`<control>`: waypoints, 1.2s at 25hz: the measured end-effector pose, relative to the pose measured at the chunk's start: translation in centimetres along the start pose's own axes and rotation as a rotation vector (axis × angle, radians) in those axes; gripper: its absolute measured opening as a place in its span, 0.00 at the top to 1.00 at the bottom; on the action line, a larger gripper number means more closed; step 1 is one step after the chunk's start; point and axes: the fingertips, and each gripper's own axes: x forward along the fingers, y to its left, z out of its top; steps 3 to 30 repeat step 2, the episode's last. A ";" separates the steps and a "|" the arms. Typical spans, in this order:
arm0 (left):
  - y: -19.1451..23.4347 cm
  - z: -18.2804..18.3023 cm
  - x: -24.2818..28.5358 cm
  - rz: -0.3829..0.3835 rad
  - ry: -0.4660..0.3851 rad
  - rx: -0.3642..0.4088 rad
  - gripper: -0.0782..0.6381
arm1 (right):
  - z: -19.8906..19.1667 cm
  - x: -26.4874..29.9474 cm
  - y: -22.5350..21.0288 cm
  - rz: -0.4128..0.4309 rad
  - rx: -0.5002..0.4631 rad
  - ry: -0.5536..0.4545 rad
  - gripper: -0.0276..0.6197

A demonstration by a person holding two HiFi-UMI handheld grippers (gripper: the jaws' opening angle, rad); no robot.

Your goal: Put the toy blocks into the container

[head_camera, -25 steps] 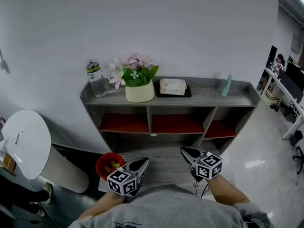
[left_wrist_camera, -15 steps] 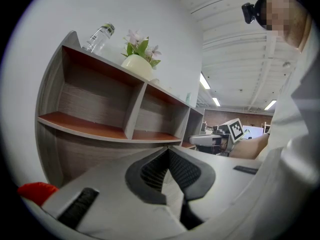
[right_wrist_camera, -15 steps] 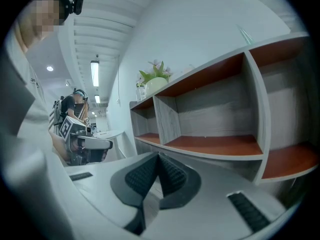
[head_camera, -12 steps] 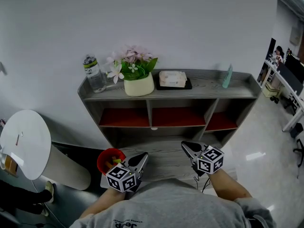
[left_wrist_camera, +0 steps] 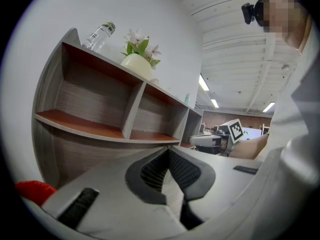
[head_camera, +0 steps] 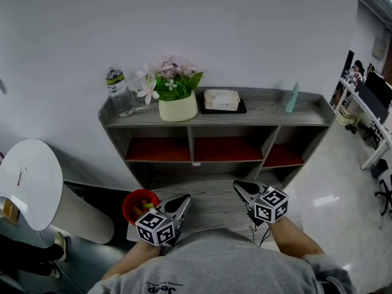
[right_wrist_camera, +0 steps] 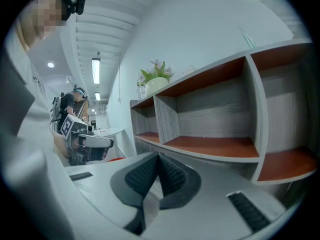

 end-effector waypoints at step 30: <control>0.0 0.1 0.0 -0.001 -0.001 0.001 0.87 | 0.0 0.0 0.0 0.001 -0.007 0.003 0.95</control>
